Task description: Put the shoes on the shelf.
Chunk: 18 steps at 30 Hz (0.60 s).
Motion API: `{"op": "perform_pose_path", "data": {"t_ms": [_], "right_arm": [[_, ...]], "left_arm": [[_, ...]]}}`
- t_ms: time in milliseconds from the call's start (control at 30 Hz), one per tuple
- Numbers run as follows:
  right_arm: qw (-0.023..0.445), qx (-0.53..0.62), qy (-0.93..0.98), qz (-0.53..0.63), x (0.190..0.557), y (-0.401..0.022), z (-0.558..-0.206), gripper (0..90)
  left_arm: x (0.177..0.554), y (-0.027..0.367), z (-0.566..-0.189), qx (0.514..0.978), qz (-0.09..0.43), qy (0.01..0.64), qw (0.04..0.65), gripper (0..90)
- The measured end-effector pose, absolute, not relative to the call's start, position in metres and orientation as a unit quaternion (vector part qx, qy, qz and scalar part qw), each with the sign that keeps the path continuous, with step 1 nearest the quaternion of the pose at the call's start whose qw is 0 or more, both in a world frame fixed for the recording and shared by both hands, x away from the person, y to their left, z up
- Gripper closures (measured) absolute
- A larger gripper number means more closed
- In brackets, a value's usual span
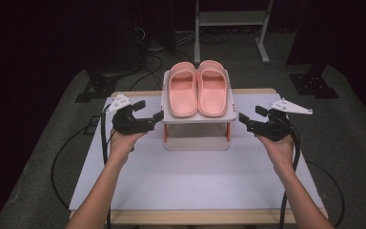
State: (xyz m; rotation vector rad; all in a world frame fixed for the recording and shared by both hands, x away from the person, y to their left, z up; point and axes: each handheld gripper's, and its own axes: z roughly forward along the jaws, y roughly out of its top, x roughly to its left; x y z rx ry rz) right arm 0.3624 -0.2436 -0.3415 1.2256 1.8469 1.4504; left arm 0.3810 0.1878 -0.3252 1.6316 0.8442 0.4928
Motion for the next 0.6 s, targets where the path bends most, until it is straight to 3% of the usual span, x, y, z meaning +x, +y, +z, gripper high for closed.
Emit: {"op": "perform_pose_path", "data": {"t_ms": [600], "right_arm": [[0.241,0.449,0.675,0.533,0.345,-0.253,-0.360,22.1]], "left_arm": [[0.364,0.195,-0.344,0.700,0.203,0.364,0.580,8.7]]}}
